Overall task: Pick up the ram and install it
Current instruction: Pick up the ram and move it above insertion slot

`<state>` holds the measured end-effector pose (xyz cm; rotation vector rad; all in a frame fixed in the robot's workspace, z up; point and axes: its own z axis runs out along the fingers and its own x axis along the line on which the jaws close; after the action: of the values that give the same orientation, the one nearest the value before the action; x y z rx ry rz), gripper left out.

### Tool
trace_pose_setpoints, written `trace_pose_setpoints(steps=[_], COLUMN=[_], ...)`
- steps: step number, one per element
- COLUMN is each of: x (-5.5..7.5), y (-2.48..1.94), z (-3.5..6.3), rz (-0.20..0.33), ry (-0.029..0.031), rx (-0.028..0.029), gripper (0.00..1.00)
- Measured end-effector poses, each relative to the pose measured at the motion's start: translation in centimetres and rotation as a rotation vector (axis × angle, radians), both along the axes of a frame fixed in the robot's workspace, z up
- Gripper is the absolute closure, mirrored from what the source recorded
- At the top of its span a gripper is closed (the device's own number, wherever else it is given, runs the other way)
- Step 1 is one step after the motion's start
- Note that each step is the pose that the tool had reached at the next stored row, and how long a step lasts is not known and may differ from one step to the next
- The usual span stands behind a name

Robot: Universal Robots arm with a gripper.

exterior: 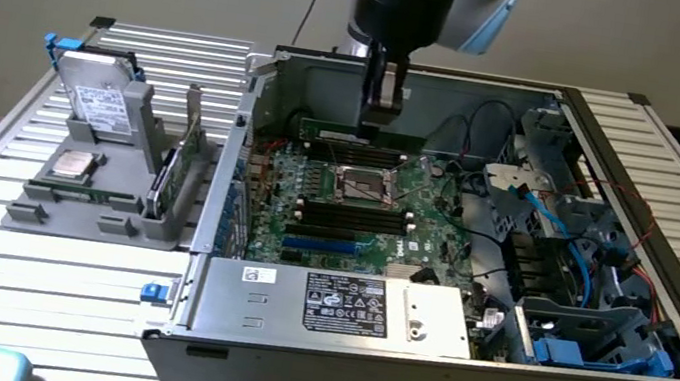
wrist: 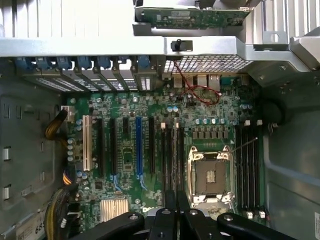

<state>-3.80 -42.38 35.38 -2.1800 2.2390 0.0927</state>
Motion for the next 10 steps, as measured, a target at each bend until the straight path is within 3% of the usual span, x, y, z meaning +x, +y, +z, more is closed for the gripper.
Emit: trace_pose_setpoints(steps=[6,10], x=[1.2,1.2], y=[0.01,0.02], z=[-0.63,-0.63], rz=[0.017,0.017], ry=[-0.0002,0.0], rx=[0.0009,0.0012], gripper=[0.87,0.87])
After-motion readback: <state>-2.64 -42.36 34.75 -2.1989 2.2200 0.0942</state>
